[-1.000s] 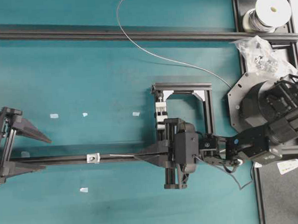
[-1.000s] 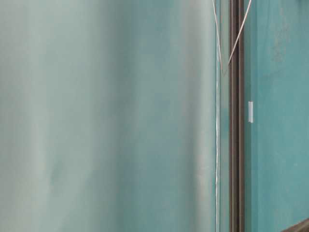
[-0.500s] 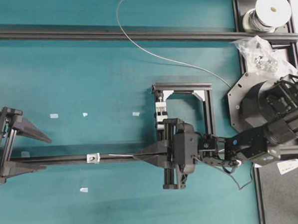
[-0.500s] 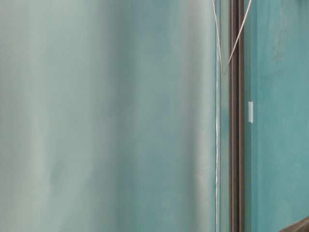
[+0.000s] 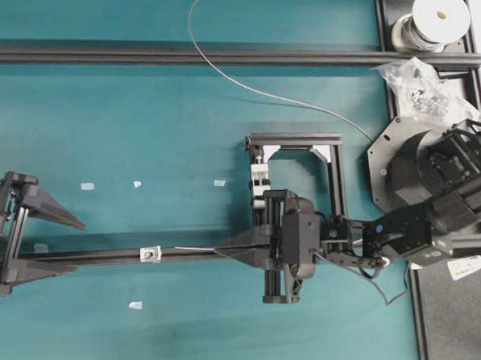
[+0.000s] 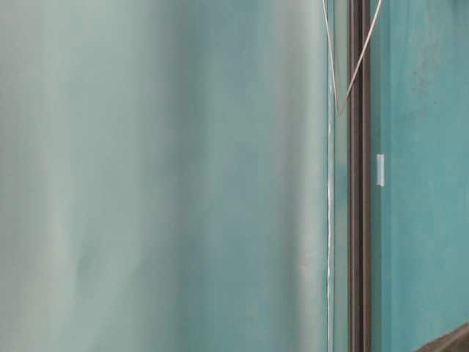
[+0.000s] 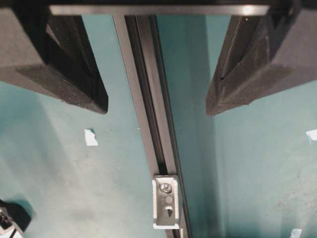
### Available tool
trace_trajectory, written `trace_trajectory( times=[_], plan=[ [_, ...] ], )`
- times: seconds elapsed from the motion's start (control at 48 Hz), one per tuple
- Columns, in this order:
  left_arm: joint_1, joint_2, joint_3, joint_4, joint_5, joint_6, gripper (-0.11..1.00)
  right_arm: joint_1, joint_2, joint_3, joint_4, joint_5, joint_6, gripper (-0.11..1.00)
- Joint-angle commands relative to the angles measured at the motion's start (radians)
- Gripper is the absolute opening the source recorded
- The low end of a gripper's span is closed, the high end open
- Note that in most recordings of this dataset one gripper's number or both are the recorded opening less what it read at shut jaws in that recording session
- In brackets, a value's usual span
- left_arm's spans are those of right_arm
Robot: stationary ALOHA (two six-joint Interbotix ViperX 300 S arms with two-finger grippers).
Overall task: Insert the wire through the hole in the metal fitting.
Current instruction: 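Align the wire tip with the hole in the white bracket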
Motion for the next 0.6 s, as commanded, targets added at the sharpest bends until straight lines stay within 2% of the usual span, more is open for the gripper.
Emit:
trace_trajectory(
  times=[0.0, 0.584],
  plan=[
    [0.002, -0.009, -0.008, -0.003, -0.005, 0.003, 0.87, 0.005, -0.008, -0.011, -0.002, -0.011, 0.000, -0.01],
    [0.002, -0.009, -0.015, -0.003, -0.005, 0.008, 0.87, 0.003, 0.005, -0.025, -0.014, -0.018, -0.002, -0.01]
  ],
)
